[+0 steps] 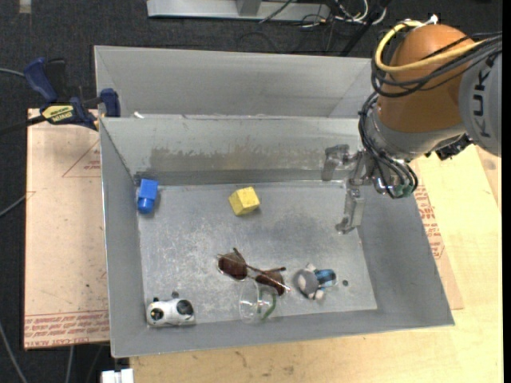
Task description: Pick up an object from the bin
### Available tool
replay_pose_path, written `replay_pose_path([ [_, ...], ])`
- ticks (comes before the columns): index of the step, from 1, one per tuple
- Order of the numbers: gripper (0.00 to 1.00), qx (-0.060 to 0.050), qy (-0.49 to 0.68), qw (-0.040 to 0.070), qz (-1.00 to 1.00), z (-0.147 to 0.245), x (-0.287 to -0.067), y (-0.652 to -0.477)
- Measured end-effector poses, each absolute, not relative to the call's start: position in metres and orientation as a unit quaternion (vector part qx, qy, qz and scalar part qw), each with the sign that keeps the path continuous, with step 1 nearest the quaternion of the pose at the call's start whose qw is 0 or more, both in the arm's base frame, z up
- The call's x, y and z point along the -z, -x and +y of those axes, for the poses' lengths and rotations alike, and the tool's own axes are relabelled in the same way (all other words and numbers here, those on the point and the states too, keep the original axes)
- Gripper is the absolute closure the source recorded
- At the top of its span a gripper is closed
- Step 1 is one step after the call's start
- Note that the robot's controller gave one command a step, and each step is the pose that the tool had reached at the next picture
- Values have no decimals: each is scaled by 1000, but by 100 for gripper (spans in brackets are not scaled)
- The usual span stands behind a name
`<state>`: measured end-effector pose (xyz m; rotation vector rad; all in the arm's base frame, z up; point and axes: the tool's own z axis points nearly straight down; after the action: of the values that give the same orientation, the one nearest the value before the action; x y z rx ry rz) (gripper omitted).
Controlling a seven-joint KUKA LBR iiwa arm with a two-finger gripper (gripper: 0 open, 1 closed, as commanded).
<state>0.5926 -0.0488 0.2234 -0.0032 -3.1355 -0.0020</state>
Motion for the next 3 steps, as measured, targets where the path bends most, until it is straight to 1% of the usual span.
replay_pose_path([
  [1,0,0,0,-1,-1000,-49,-228,-594],
  [2,0,0,-52,-2,-999,-46,-176,-570],
  [3,0,0,-118,1,-993,-24,-160,-508],
])
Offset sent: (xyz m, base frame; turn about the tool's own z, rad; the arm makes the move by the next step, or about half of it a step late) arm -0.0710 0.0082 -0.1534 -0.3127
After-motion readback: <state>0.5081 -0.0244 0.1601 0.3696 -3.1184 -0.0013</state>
